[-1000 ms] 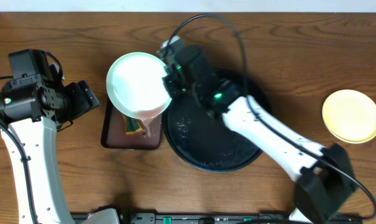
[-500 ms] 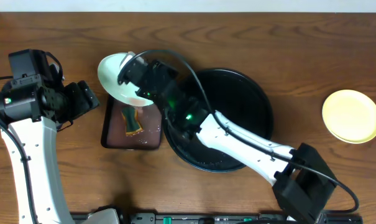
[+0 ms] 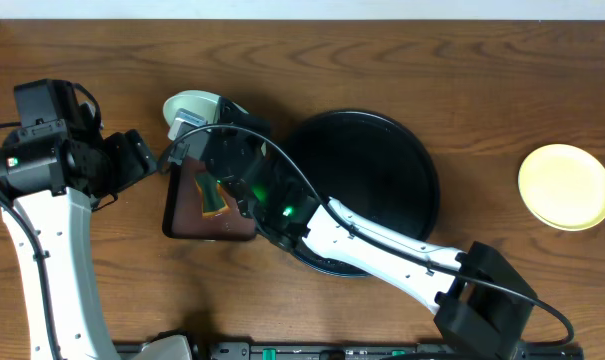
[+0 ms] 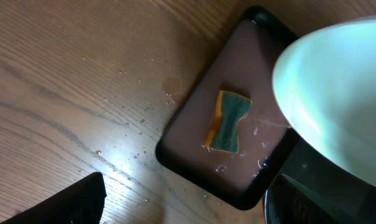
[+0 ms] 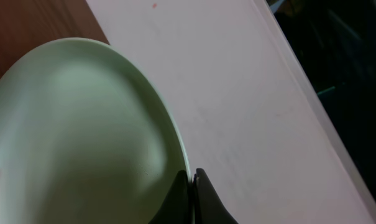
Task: Clean dirty plates on tray and stack at the side
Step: 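Lift the pale green plate with the right gripper and tilt it over the small tray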
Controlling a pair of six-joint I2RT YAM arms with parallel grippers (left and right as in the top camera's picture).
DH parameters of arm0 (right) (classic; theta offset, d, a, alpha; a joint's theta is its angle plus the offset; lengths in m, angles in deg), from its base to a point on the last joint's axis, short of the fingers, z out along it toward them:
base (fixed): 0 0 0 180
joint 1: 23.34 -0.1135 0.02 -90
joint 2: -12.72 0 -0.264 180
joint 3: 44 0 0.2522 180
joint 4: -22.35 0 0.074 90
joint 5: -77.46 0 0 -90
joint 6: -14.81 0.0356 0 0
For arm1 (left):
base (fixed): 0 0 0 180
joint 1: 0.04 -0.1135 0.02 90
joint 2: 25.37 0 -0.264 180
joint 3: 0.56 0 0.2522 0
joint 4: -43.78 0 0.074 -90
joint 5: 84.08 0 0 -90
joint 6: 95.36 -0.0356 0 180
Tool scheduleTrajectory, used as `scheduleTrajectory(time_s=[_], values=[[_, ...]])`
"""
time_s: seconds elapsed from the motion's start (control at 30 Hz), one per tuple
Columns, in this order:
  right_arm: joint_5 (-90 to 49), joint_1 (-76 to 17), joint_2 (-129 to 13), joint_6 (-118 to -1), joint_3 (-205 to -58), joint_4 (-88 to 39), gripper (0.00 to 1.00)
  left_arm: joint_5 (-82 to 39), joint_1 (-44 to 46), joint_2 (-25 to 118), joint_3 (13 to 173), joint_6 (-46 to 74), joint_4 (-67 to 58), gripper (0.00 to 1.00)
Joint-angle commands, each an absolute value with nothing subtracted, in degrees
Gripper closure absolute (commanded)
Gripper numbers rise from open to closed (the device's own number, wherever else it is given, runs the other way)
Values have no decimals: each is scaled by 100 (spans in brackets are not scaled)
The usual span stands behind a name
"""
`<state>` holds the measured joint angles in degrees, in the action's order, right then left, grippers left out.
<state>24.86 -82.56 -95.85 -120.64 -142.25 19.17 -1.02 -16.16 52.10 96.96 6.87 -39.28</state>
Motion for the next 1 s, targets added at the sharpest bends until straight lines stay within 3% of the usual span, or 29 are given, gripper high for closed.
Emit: scheduleTrajectory(time_s=[0.0, 0.4, 0.97], values=[[2755, -8269, -9365, -12425, -14299, 1933, 99, -51, -1642, 5173, 9749, 735, -3959, 14], [2775, -8368, -9365, -13883, -14299, 1845, 99, -51, -1642, 5173, 9749, 735, -3959, 14], [2862, -8549, -9365, -14130, -14299, 1915, 99, -51, -1642, 5173, 9749, 735, -3959, 14]])
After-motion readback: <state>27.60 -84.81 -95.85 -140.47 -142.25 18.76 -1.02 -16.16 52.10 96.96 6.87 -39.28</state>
